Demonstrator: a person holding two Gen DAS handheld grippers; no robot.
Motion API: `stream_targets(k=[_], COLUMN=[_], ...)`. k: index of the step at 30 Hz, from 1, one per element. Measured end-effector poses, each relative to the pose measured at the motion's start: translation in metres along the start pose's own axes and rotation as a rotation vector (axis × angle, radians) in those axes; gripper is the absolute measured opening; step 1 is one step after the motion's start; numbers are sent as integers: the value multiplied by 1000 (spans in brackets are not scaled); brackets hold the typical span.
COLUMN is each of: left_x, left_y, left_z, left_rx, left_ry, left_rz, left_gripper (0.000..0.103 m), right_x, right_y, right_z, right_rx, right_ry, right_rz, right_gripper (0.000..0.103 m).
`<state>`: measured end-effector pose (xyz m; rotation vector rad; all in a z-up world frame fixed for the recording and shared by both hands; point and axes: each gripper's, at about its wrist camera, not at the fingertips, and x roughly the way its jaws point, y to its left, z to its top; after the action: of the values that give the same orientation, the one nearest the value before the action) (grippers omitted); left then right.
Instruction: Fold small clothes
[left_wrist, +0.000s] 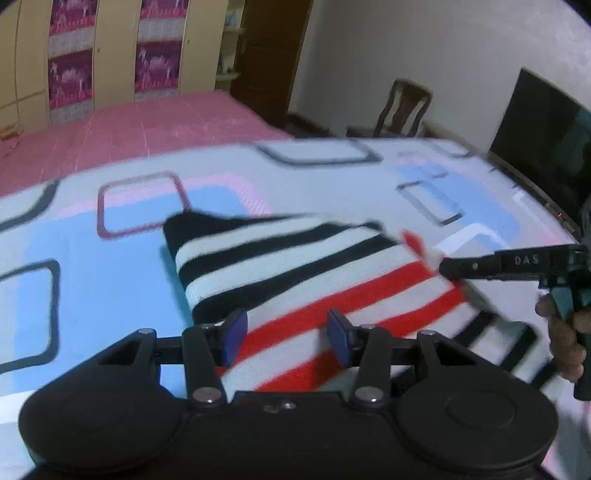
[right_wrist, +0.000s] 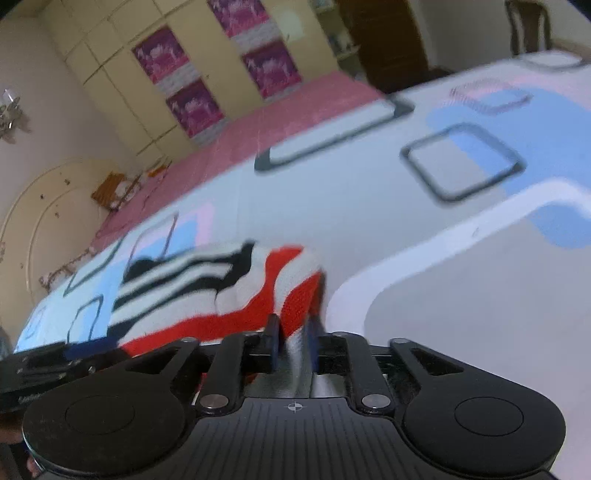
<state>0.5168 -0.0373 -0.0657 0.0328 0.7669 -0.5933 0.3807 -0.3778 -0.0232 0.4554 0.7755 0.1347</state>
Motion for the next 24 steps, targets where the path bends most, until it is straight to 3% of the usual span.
stream_targets(k=[2,5,9,12,19,24], left_x=[-22,-42,-47,-40,-37,-62], left_y=[-9,-26,-44,-48,-48,-60], left_z=[-5,-18,-34,-46,-53,-54], left_rx=[12,40,79,96,95,107], left_ry=[-36,-38,-1,30,27,22], left_rz=[-27,-57,-38,1,39,89], left_gripper=[46,41,41,43,45,42], right_x=[-18,-37,-57,-54,-38,-73], right_y=[9,27,41,40,27,35], right_z=[2,-6,-30,-51,-62,-55], right_rx=[-41,-144,-264,-318,-289,-304], right_ry=[-30,-9,38,91,91,32], right_rz=[10,39,39,-11,-13,10], right_gripper=[19,19,19,12,11,11])
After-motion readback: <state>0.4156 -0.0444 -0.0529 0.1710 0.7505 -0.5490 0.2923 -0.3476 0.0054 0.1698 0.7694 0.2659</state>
